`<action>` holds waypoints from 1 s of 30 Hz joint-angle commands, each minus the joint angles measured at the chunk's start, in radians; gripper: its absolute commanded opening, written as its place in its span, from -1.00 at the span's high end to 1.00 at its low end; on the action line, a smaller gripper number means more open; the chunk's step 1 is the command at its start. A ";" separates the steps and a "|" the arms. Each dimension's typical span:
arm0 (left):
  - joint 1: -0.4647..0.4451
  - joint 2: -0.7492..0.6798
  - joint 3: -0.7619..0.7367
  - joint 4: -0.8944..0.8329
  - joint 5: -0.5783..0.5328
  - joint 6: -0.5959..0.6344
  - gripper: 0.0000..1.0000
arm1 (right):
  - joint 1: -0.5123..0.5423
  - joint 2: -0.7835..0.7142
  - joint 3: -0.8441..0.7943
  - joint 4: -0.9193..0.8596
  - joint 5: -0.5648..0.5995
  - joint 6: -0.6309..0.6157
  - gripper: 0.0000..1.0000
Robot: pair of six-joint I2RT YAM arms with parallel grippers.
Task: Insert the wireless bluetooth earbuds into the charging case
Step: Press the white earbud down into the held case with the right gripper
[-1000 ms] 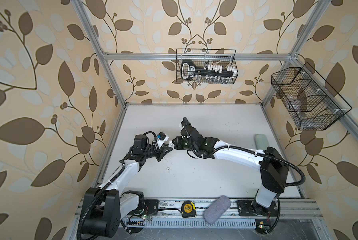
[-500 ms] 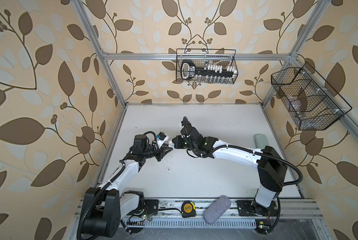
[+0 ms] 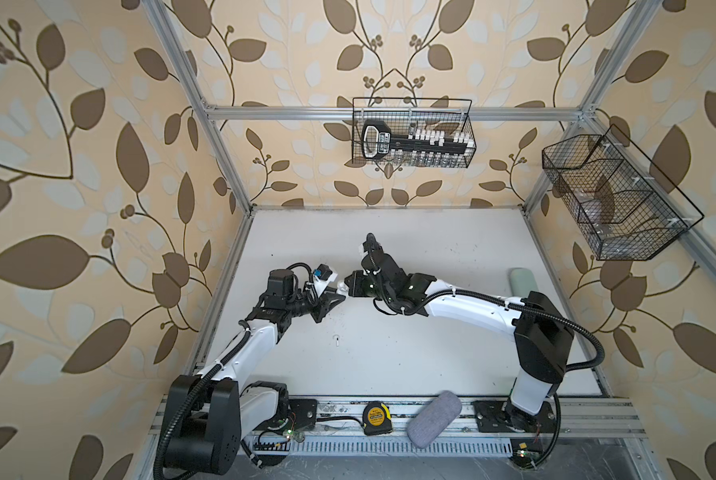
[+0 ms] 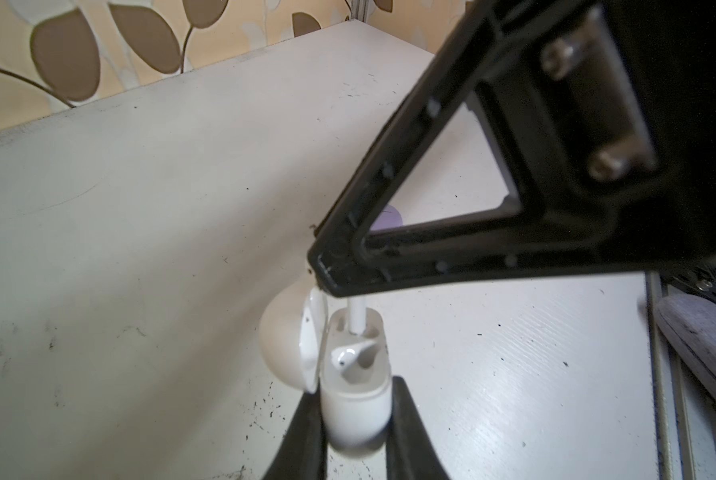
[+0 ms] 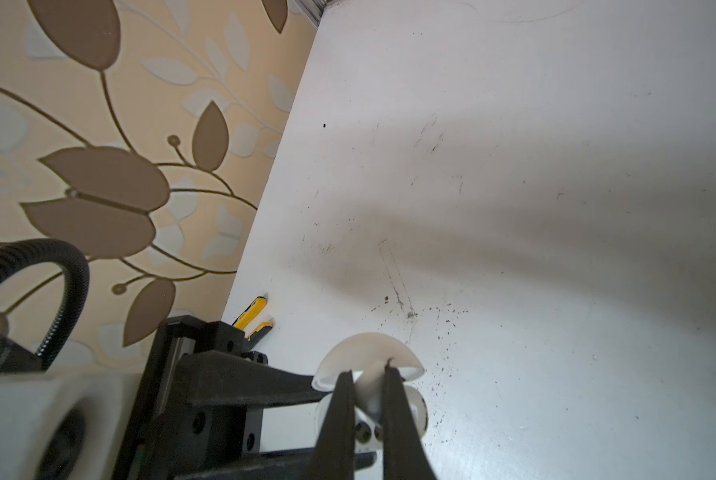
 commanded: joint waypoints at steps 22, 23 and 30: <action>-0.011 -0.030 -0.016 0.073 0.015 -0.002 1.00 | 0.011 0.012 -0.047 -0.018 -0.056 0.017 0.85; -0.011 -0.032 -0.020 0.077 0.017 -0.003 1.00 | 0.011 0.014 -0.047 -0.019 -0.059 0.017 0.85; -0.011 -0.039 -0.039 0.114 0.021 -0.003 1.00 | 0.012 0.030 -0.045 -0.009 -0.080 0.026 0.85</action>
